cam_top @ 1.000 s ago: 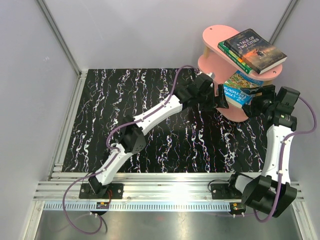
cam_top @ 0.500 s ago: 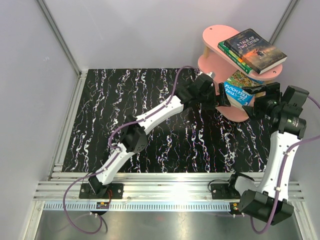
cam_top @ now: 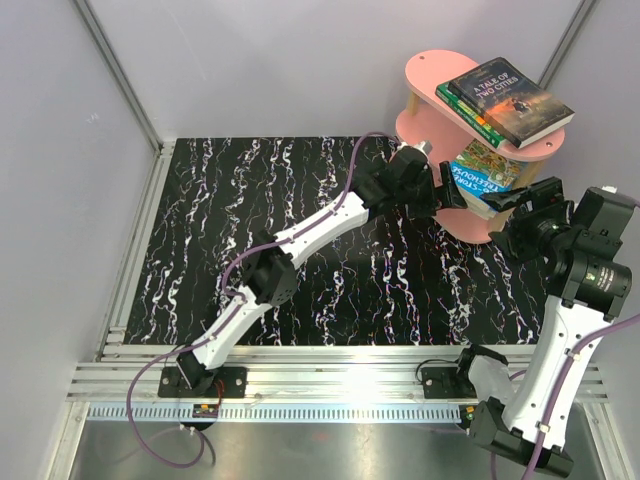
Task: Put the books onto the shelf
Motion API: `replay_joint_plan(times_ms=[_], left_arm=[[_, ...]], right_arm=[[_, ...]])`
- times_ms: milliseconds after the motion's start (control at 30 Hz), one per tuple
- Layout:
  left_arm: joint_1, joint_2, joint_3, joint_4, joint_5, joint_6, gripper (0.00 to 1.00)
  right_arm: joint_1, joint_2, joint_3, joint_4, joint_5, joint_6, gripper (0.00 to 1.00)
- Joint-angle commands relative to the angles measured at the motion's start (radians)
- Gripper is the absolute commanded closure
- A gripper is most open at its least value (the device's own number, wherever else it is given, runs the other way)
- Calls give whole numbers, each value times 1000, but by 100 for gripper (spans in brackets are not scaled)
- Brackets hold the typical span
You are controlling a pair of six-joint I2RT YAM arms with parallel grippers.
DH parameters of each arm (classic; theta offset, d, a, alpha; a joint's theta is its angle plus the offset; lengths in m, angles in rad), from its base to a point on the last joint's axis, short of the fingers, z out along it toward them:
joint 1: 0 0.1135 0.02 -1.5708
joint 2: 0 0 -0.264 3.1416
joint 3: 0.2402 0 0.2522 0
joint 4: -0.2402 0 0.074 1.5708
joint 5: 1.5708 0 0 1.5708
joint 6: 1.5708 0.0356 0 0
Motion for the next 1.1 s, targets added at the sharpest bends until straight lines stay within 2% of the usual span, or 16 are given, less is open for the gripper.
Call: replay_joint_plan(times_ms=[0,67,200,300,533,567,633,733,800,867,933,967,1000,1067], left_arm=[[25,13,63,111,-8,-42,8],[31,-17,57,115,-6,-22,7],[38,-158,-107,190,9,29,1],[47,-275,-184,209,19,61,1],[74,-592,-515,226,39,122,1],[77,-673,-605,212,36,157,1],[87,-761,-701,145,-12,205,1],[119,-953,-923,48,-111,282,1],[166,-1112,-1090,13,-171,300,1],[191,-1277,-1176,-62,-229,317,1],[197,-1392,-1276,-130,-384,348,1],[197,-1501,-1308,-150,-439,365,1],[199,-1557,-1372,-188,-551,371,1],[200,-1709,-1431,-221,-656,403,1]], right_arm=[[-5,-15,39,-70,2,-81,9],[-5,-21,47,-71,-5,-92,8],[-5,-22,78,-72,-14,-117,8],[-5,-22,104,-75,-24,-140,8],[-5,-70,134,-83,-47,-213,7],[-5,-79,137,-84,-49,-221,6],[-5,-111,141,-75,-58,-226,6],[2,-157,153,-55,-67,-235,3],[8,-179,147,-46,-69,-232,0],[11,-217,119,-48,-67,-195,0],[13,-275,67,-29,-74,-161,0],[11,-295,46,-15,-80,-125,0],[13,-320,24,12,-90,-106,0],[13,-384,-34,38,-106,-52,0]])
